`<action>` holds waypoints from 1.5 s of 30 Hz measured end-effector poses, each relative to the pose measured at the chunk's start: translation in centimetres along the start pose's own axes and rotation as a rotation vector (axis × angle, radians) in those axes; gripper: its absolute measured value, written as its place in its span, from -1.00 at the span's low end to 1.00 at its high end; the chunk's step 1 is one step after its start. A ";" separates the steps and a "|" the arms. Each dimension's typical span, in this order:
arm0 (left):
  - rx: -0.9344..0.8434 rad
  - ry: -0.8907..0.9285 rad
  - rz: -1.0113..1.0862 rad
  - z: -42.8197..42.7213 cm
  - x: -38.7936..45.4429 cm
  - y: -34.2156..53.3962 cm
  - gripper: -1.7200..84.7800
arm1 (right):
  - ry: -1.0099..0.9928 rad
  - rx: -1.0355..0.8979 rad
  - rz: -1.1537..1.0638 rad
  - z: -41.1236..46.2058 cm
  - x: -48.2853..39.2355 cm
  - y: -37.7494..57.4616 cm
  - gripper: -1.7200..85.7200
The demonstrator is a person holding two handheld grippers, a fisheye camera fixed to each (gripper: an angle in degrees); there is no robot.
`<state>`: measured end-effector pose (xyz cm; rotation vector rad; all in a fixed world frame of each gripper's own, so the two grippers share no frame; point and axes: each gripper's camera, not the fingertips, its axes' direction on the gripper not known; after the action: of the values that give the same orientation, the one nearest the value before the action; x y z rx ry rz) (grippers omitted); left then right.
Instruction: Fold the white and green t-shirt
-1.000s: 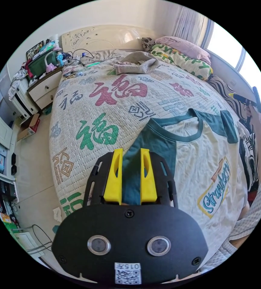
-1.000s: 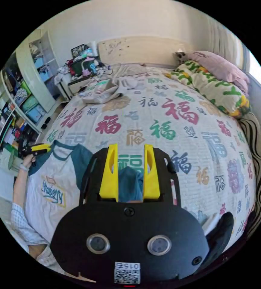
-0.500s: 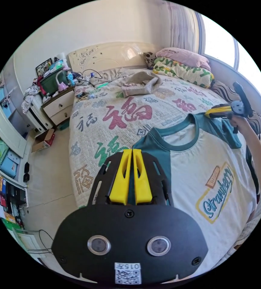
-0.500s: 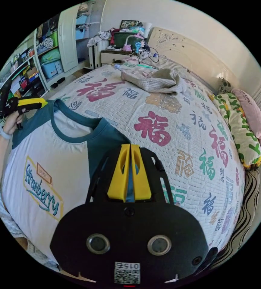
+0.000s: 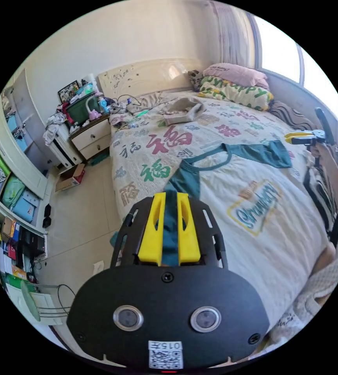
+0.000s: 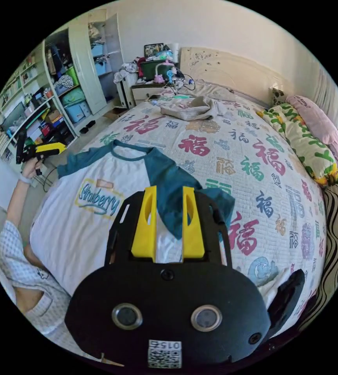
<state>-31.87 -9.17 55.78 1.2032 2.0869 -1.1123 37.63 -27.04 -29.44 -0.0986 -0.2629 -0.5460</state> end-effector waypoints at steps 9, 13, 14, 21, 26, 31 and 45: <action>0.004 0.358 -0.047 -16.0 4.8 27.8 -0.78 | -0.014 -0.161 -0.148 -4.1 -9.0 28.5 -0.69; -0.029 0.450 -0.148 -16.9 5.9 36.1 -0.75 | -0.069 -0.224 -0.057 -1.4 -8.1 34.5 -0.69; -0.056 0.484 -0.157 -16.4 6.1 37.0 -0.74 | -0.120 -0.232 -0.026 -0.5 -7.7 35.1 -0.70; -0.059 0.497 -0.161 -16.5 6.6 37.4 -0.80 | -0.054 -0.223 -0.076 1.1 -8.6 37.6 -0.91; -0.141 0.489 -0.079 -15.8 8.5 36.4 -0.94 | -0.086 -0.200 -0.034 1.8 -8.2 40.2 -0.98; -0.096 0.455 -0.066 -18.1 9.1 37.2 -0.96 | -0.054 -0.171 -0.033 1.6 -8.4 42.8 -0.98; -0.222 0.307 -0.017 -15.8 14.6 38.7 -0.96 | 0.022 -0.213 -0.094 6.2 -9.9 46.8 -0.98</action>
<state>-5.68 21.82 38.05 1.3129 2.3782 -0.7118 52.70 18.69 -27.27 -0.2880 -0.1881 -0.6673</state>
